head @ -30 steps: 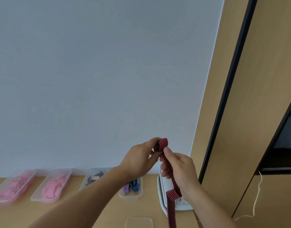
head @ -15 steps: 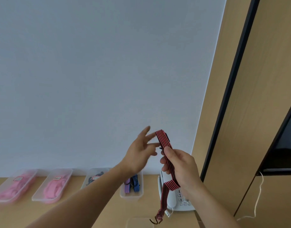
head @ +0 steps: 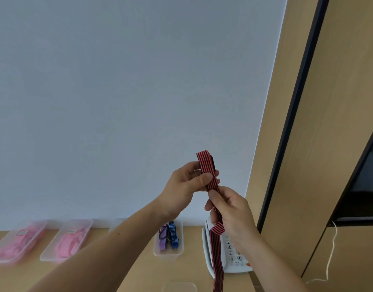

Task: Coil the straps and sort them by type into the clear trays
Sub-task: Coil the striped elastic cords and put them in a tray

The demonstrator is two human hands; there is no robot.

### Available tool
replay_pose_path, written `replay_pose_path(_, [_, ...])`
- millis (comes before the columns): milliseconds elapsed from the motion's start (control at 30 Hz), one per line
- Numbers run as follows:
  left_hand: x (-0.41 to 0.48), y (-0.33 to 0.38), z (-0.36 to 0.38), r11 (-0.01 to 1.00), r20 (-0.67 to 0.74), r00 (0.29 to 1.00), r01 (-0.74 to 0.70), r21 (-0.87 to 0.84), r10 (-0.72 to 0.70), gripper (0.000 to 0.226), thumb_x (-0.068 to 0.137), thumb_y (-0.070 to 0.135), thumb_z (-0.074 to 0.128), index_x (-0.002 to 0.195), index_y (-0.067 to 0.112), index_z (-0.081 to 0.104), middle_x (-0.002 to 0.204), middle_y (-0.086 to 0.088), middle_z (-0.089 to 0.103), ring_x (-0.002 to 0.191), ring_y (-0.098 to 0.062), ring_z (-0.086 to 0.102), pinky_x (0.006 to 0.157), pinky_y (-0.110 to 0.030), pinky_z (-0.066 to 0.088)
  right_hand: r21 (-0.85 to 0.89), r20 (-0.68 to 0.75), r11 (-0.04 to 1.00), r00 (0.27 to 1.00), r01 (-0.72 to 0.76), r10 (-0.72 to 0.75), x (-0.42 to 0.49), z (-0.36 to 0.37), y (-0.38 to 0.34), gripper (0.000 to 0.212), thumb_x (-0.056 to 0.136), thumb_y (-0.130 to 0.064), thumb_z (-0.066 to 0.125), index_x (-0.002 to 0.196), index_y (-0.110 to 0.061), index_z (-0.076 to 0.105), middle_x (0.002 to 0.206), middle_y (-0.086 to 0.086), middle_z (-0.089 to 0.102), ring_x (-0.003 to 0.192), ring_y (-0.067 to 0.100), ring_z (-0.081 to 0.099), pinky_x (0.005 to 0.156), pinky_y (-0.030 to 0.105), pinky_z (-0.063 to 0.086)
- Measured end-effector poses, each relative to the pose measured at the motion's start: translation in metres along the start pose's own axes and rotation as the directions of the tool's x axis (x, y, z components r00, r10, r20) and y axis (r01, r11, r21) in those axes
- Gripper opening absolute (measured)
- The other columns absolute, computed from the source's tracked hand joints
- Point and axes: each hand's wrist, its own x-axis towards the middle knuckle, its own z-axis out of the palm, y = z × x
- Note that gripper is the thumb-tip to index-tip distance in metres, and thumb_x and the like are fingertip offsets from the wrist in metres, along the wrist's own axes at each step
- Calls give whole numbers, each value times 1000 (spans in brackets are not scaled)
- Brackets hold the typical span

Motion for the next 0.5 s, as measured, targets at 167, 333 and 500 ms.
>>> replay_pose_path(167, [5, 3, -8, 992, -65, 998, -15, -124, 6, 32, 93, 15, 60, 121, 1, 59, 118, -13, 71, 108, -32, 69, 84, -37, 58, -79, 135, 992, 984, -103, 113, -4, -2, 6, 28, 96, -14, 57, 111, -36, 61, 89, 1, 71, 53, 18, 55, 47, 28, 43])
replay_pose_path(333, [10, 8, -15, 976, -120, 992, 16, -215, -43, 20, 98, 8, 55, 116, -1, 59, 116, -19, 70, 103, -40, 69, 77, -41, 59, -95, 32, 978, 982, -185, 189, -5, -6, 12, 11, 97, -14, 59, 96, -3, 62, 78, 8, 68, 62, 18, 63, 59, 31, 47])
replay_pose_path(500, [6, 6, -5, 989, -45, 997, 53, -142, -60, 22, 98, 10, 56, 119, 1, 59, 116, -15, 71, 103, -36, 70, 81, -40, 60, 23, 74, 994, 992, -104, 102, -6, 0, -1, 19, 99, -18, 54, 101, -3, 65, 80, 9, 71, 74, 22, 68, 69, 31, 51])
